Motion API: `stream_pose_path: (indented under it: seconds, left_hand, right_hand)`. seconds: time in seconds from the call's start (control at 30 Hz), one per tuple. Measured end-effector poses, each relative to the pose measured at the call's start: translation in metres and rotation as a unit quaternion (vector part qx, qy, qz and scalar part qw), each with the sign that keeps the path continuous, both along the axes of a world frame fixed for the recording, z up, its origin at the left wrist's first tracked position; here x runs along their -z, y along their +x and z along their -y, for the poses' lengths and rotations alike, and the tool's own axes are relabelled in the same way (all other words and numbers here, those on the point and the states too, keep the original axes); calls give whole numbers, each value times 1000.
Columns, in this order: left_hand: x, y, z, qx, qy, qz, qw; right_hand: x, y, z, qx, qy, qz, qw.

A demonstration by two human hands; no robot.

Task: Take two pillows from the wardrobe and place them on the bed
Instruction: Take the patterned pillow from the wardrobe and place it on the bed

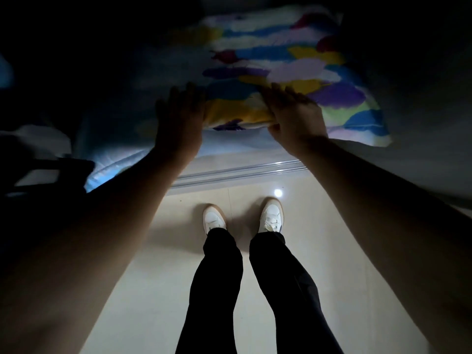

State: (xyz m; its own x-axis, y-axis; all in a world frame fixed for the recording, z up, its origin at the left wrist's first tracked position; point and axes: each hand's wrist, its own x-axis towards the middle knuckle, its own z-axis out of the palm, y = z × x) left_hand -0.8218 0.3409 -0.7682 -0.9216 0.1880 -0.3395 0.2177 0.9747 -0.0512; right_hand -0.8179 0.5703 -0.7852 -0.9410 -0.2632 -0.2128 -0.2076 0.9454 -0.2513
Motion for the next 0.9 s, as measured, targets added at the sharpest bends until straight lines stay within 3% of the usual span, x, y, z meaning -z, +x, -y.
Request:
stream_pose_path:
  seconds: [0.13, 0.27, 0.43, 0.53, 0.7, 0.9]
  left_hand:
    - [-70, -17, 0, 13, 71, -32, 997]
    - [-107, 7, -8, 13, 114, -8, 993]
    - [-124, 54, -7, -27, 145, 17, 989]
    - [-127, 74, 5, -30, 159, 81, 983]
    - [-150, 110, 14, 68, 114, 104, 986]
    - [-194, 152, -15, 167, 70, 115, 977]
  right_hand:
    - [-66, -1, -8, -12, -6, 21, 1000]
    - [-101, 24, -19, -24, 54, 79, 995]
    - [-124, 59, -5, 14, 37, 34, 999]
    - [-147, 82, 2, 52, 13, 21, 998]
    - [-199, 144, 14, 94, 16, 53, 994]
    - [-264, 238, 7, 151, -1, 22, 988]
